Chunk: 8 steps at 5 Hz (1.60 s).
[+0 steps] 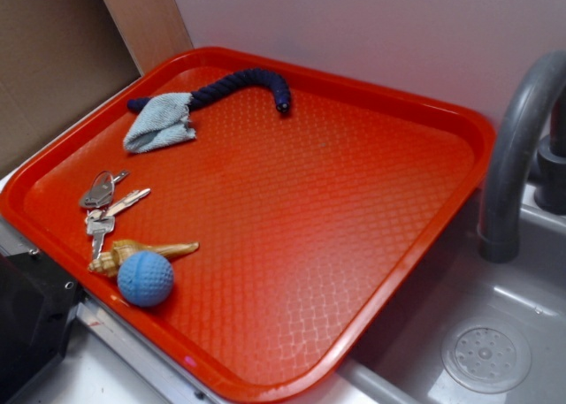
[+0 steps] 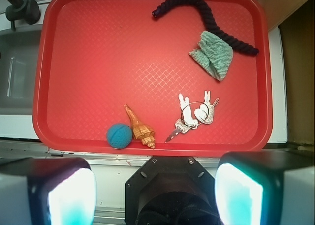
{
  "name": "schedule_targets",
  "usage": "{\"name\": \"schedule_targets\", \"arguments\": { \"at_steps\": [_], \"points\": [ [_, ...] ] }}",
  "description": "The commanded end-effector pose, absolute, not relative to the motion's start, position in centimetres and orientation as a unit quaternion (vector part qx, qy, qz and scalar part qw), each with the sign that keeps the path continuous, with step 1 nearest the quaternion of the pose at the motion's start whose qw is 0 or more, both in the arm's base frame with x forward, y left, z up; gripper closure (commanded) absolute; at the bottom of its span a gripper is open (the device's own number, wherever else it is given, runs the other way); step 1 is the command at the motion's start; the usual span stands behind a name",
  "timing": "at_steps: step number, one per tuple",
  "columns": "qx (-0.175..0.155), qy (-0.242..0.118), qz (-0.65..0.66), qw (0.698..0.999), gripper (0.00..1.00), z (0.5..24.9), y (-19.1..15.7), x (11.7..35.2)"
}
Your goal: Grab the blue ball.
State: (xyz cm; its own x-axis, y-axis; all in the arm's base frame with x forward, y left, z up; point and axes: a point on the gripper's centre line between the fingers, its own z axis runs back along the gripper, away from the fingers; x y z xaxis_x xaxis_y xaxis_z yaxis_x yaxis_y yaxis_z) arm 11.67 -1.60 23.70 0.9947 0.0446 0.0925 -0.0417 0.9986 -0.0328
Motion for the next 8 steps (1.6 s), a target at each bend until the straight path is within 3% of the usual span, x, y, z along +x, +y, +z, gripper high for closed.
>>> {"name": "schedule_targets", "arguments": {
  "at_steps": [1, 2, 3, 4, 5, 6, 7, 8],
  "points": [
    [-0.015, -0.047, 0.022, 0.999, 0.00, 23.7, -1.6, 11.7],
    [-0.016, -0.005, 0.124, 0.992, 0.00, 18.7, -3.0, 15.1],
    [-0.006, 0.061, 0.166, 0.984, 0.00, 13.8, -6.1, 16.4],
    [-0.013, 0.107, 0.250, 0.962, 0.00, 10.6, -8.0, 16.1],
    [-0.013, 0.135, 0.264, 0.955, 0.00, 8.7, -9.4, 14.2],
    [0.001, 0.129, 0.243, 0.962, 0.00, 7.4, -9.3, 13.2],
    [0.046, 0.114, 0.243, 0.962, 0.00, 5.8, -7.3, 12.1],
    [0.057, 0.116, 0.231, 0.964, 0.00, 4.2, -6.5, 11.6]
  ]
}}
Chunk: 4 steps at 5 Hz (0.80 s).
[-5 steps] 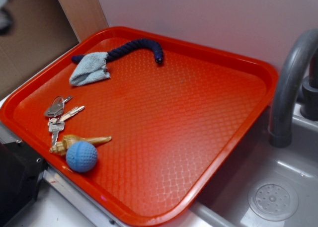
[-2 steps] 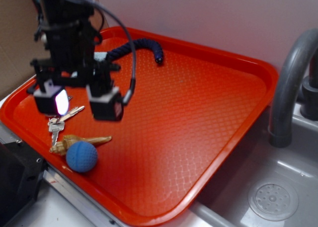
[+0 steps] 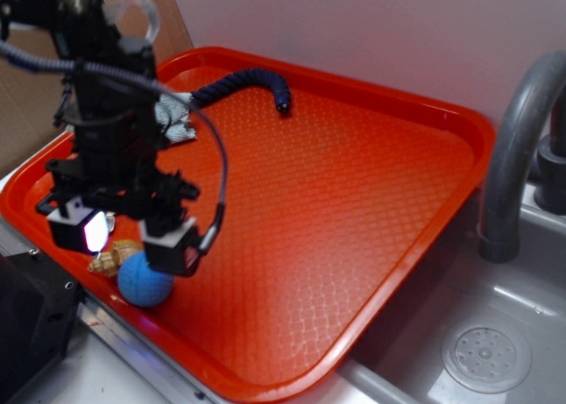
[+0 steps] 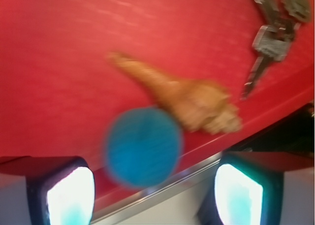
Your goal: Grab the blue ball.
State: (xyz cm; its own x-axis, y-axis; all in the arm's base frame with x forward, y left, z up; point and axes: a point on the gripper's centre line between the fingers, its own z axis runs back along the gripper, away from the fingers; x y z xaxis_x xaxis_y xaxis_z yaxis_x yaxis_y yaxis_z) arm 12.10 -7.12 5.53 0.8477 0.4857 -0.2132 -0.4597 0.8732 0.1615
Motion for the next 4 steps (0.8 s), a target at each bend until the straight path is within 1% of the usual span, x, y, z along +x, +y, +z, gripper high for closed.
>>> {"name": "schedule_targets", "arguments": {
  "at_steps": [1, 2, 3, 4],
  "points": [
    [0.060, 0.130, 0.218, 0.965, 0.00, 1.8, -7.1, 11.5],
    [0.059, 0.106, 0.198, 0.973, 0.00, 1.2, -7.9, 11.2],
    [0.054, 0.103, 0.194, 0.974, 1.00, 2.1, -8.6, 11.5],
    [0.026, 0.074, 0.166, 0.983, 1.00, 3.2, -8.5, 12.6]
  ]
}}
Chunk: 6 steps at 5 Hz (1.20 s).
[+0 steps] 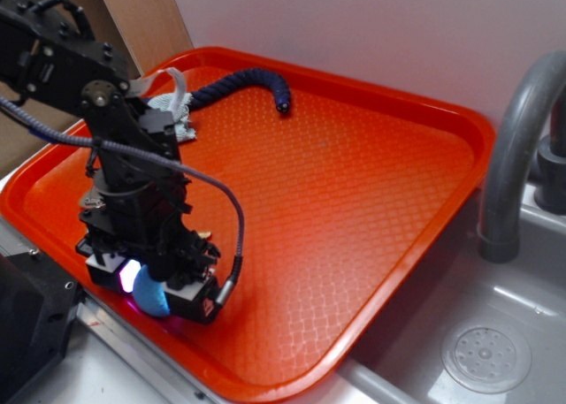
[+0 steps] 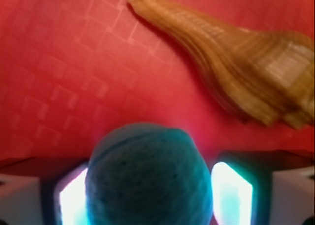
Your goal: Grab the blue ball.
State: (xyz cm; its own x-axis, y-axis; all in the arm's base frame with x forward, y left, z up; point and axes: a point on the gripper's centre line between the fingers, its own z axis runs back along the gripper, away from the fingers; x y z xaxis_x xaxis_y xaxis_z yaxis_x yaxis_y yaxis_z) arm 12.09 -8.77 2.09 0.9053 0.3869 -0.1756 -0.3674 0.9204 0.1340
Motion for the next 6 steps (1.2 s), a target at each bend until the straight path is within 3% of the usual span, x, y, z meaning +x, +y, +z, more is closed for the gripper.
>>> {"name": "schedule_targets", "arguments": {
  "at_steps": [1, 2, 3, 4, 5, 6],
  "points": [
    [0.026, -0.014, 0.046, 0.999, 1.00, 4.9, -8.0, 14.9],
    [-0.012, -0.115, -0.077, 0.990, 1.00, 9.1, -6.5, 17.5],
    [-0.038, -0.150, -0.145, 0.977, 1.00, 12.4, -4.4, 19.4],
    [-0.052, -0.101, -0.092, 0.989, 1.00, 13.7, -2.4, 21.1],
    [-0.063, -0.049, -0.069, 0.994, 1.00, 14.2, -2.7, 21.9],
    [-0.029, -0.036, -0.081, 0.996, 1.00, 15.1, -3.1, 22.1]
  ]
}}
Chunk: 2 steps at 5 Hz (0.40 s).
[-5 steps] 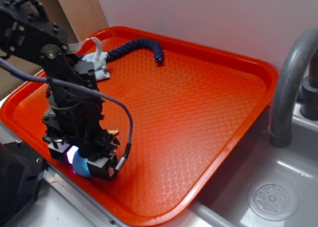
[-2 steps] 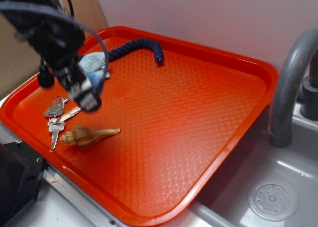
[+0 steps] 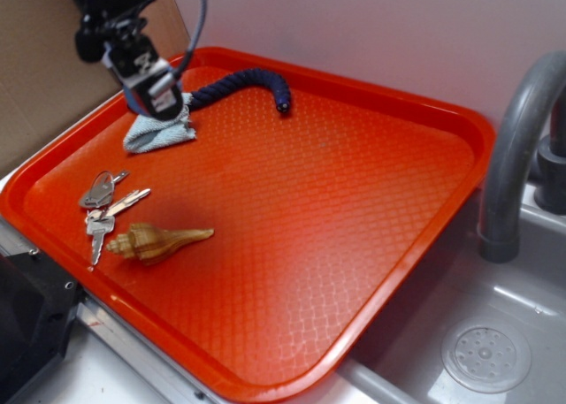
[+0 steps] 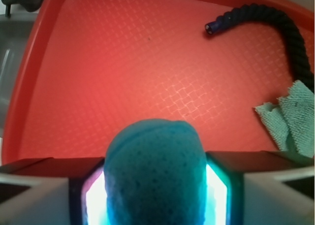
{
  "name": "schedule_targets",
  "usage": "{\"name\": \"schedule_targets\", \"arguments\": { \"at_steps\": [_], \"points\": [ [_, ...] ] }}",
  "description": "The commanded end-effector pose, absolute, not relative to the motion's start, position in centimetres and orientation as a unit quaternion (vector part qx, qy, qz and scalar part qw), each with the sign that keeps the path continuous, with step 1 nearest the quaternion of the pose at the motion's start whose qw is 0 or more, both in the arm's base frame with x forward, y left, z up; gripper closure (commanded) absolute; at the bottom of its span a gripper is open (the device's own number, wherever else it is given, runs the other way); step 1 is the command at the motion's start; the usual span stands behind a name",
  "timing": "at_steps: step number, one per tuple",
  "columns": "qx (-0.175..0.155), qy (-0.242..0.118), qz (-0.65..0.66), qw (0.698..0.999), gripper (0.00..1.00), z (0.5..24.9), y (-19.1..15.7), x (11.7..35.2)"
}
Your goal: Grab the blue ball.
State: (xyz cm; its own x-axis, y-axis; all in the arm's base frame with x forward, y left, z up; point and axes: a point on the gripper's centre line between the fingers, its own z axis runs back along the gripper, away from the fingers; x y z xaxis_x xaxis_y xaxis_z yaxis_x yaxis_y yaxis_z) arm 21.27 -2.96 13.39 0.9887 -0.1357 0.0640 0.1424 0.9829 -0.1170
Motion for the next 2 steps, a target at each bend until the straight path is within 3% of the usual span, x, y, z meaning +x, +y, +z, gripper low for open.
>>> {"name": "schedule_targets", "arguments": {
  "at_steps": [1, 2],
  "points": [
    [-0.018, -0.060, -0.074, 0.995, 1.00, 15.67, -2.42, 21.91],
    [-0.019, -0.062, -0.070, 0.995, 1.00, 15.85, -1.98, 21.66]
  ]
}}
